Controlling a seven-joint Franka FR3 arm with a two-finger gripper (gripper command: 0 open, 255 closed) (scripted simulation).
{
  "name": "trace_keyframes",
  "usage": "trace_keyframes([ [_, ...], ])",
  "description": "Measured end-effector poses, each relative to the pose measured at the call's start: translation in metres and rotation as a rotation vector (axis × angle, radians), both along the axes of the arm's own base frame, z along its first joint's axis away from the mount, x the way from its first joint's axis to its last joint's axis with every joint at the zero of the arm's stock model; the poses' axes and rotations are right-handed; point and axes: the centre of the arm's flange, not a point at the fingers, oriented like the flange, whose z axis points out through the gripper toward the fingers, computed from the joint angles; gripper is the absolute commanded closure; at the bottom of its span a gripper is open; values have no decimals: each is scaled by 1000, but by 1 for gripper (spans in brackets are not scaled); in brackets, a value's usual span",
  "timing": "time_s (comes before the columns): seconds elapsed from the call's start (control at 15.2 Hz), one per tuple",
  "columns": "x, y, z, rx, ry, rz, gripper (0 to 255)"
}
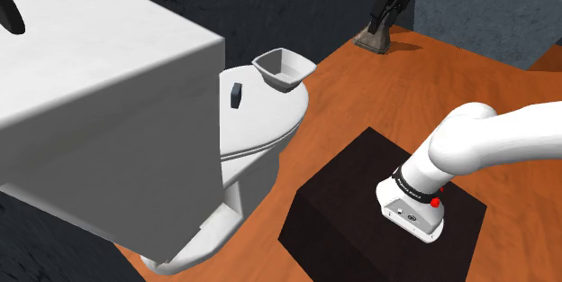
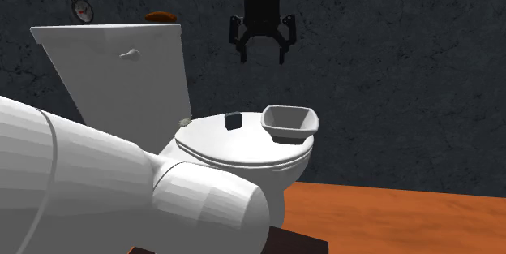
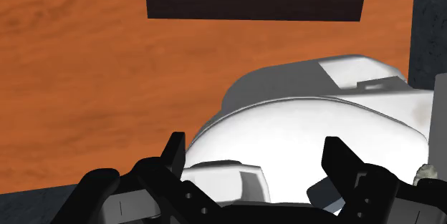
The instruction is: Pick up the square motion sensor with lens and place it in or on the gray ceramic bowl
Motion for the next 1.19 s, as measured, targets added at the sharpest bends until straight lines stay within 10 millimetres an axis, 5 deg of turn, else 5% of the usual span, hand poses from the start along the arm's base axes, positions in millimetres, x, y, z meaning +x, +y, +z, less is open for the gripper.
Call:
trace_keyframes([
  [0.2,10,5,-10,1,2,-2,0],
  [1.19,147,85,-123,18,16,-22,0],
])
